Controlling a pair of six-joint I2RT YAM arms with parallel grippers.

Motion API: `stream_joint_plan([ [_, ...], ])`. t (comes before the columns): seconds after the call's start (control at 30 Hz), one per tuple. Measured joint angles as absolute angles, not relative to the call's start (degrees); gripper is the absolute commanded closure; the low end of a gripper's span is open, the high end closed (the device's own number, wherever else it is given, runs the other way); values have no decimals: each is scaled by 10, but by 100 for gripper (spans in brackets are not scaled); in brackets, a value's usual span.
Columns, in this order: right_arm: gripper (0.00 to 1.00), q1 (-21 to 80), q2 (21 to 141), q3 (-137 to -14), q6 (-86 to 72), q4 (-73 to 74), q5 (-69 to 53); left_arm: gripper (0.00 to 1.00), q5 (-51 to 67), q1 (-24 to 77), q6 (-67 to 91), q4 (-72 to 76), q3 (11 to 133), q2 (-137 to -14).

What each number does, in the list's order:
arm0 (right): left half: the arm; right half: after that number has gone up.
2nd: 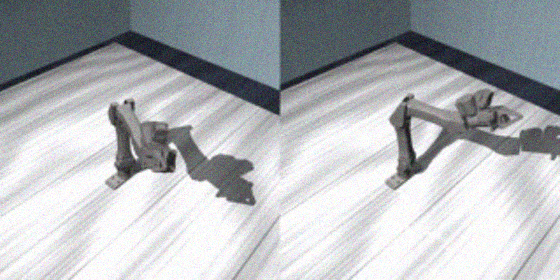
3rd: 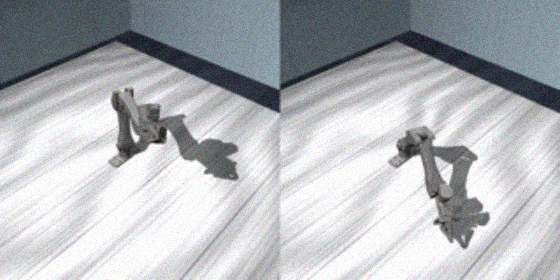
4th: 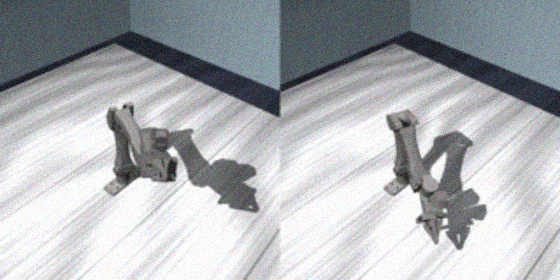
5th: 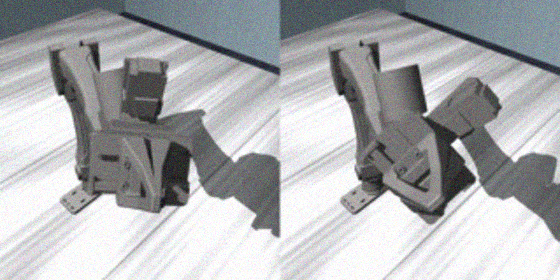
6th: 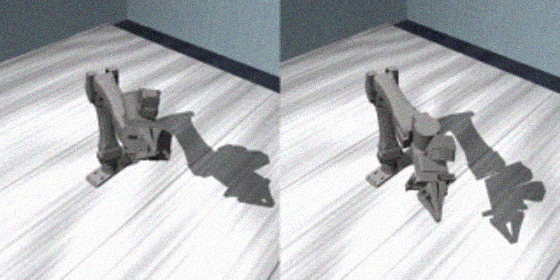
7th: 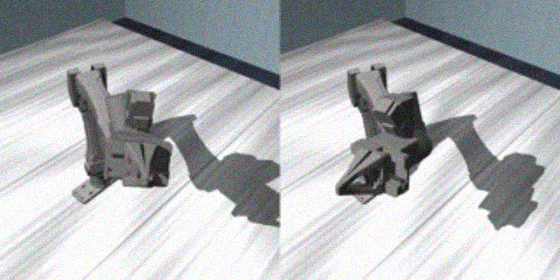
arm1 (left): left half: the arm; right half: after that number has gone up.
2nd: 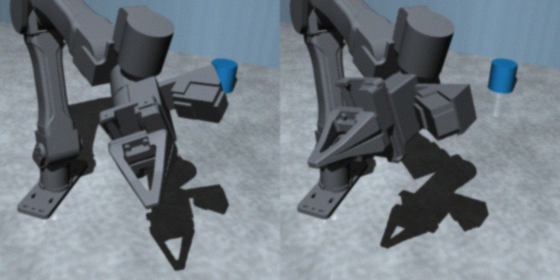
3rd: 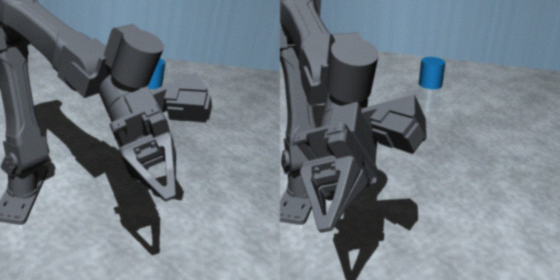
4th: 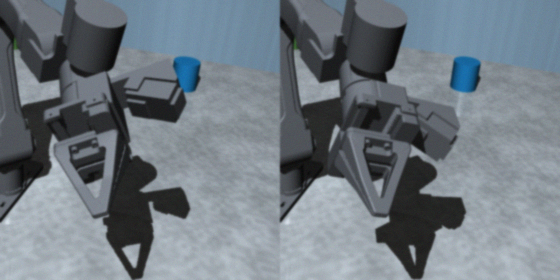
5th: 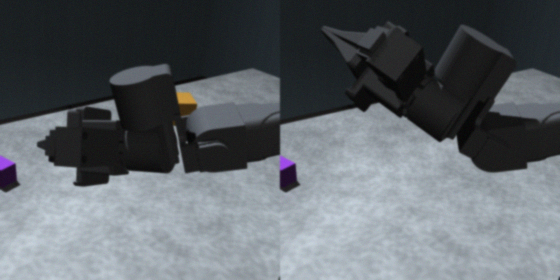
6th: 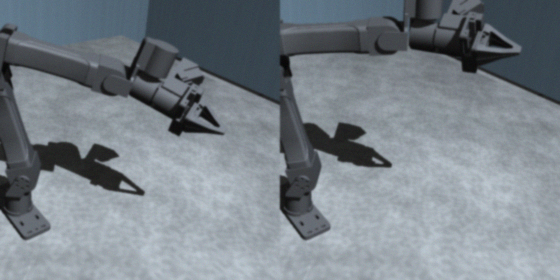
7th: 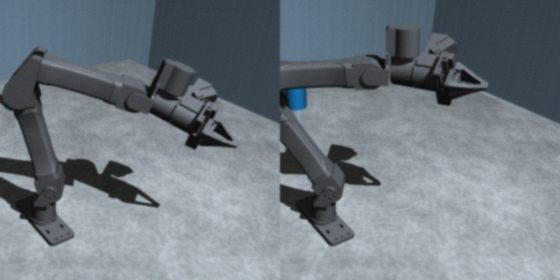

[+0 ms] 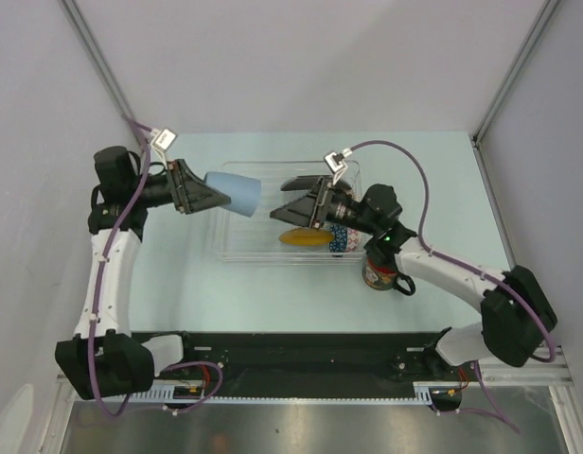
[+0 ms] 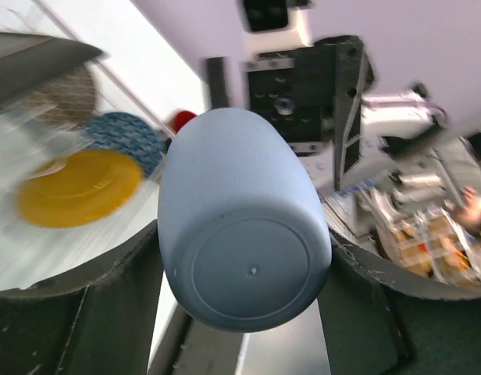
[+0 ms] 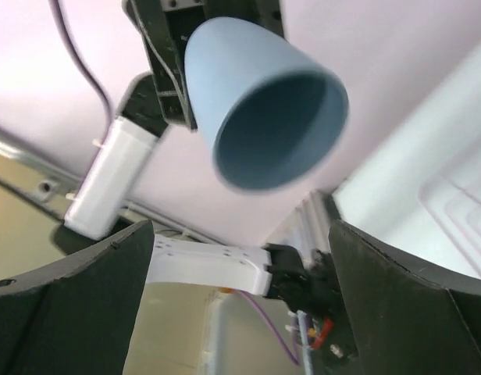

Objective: Load the mixed dishes into the dish rack

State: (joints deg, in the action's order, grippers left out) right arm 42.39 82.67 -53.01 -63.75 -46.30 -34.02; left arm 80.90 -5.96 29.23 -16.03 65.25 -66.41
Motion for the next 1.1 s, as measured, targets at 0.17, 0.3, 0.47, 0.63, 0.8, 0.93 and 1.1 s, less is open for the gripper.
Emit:
stream_joint_plan([
  [0.17, 0, 381, 730, -530, -549, -281, -339, 100, 744, -89, 124, -316, 716, -698],
  [0.3, 0, 348, 659, -530, -499, -184, -329, 100, 629, -74, 34, -379, 717, -712],
  [0.47, 0, 333, 589, -530, -458, -105, -292, 99, 411, 2, -47, -400, 717, -753],
  [0.63, 0, 333, 546, -530, -430, -44, -255, 100, 248, 75, -96, -389, 720, -809],
  [0.8, 0, 333, 533, -530, -413, 15, -225, 100, 160, 110, -123, -386, 760, -894],
  [0.93, 0, 333, 521, -529, -404, 39, -213, 99, 130, 119, -132, -370, 786, -941],
  [1.1, 0, 333, 509, -521, -400, 49, -208, 100, 110, 126, -136, -359, 799, -979],
])
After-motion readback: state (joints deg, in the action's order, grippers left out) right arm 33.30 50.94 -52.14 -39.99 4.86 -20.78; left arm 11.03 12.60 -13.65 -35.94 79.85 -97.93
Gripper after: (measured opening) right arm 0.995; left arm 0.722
